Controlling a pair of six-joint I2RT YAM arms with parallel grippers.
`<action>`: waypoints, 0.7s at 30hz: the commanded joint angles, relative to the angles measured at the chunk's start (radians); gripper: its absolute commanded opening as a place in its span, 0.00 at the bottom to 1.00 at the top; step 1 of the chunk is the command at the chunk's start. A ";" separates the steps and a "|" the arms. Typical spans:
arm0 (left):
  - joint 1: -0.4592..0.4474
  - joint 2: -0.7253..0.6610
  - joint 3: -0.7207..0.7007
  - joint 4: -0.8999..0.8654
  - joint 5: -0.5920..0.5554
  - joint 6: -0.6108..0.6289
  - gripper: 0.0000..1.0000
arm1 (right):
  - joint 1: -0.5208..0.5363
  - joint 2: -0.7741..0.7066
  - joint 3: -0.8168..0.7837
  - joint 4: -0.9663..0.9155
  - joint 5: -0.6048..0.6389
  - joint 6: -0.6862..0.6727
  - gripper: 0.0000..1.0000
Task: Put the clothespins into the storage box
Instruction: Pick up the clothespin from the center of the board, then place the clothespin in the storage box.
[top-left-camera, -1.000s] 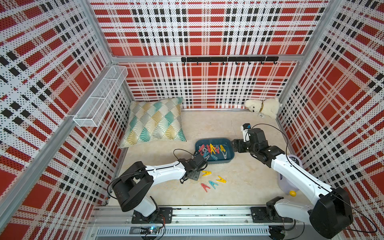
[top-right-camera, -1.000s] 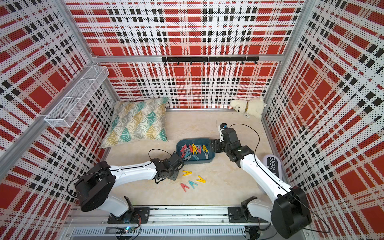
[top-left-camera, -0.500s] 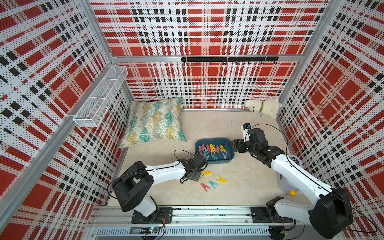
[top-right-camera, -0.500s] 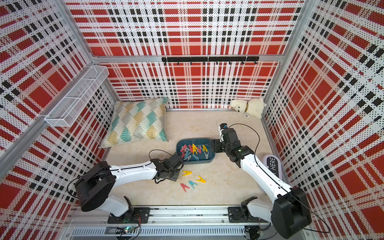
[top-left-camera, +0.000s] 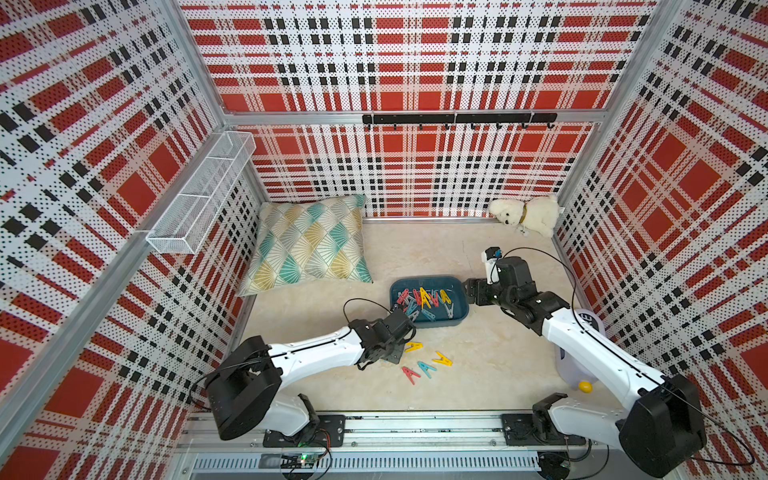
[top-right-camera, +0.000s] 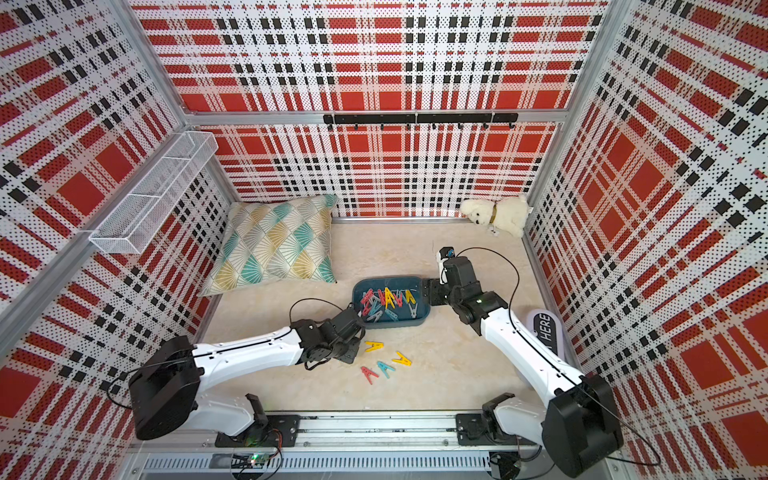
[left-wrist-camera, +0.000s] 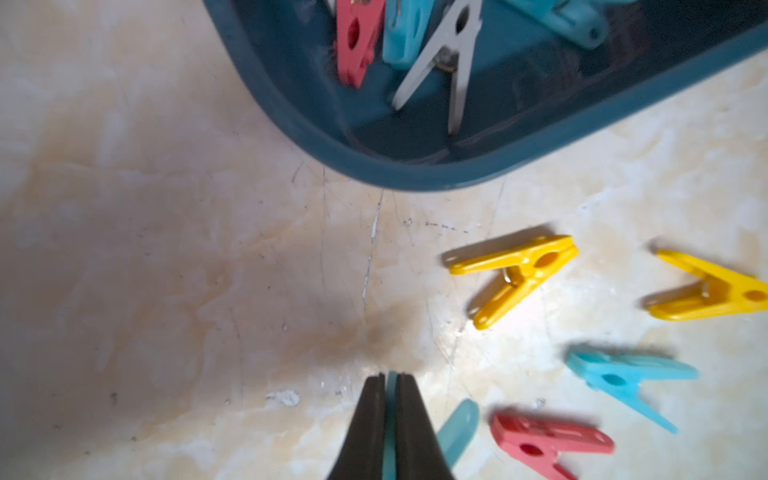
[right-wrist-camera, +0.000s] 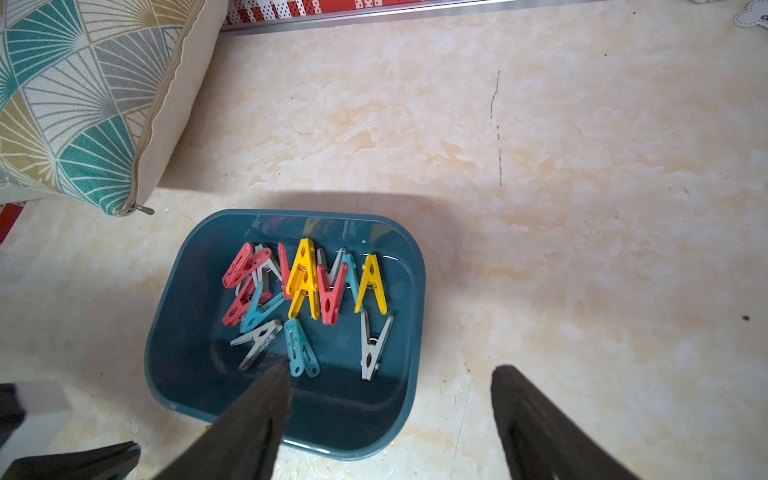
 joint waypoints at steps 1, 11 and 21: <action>-0.026 -0.054 0.063 -0.050 0.002 -0.009 0.09 | 0.010 0.000 0.007 -0.002 -0.016 0.000 0.84; 0.064 0.047 0.387 0.048 -0.032 0.087 0.09 | 0.011 -0.001 0.015 0.013 -0.022 0.012 0.83; 0.116 0.389 0.561 0.162 -0.077 0.032 0.08 | 0.012 -0.021 0.032 -0.016 -0.002 0.013 0.84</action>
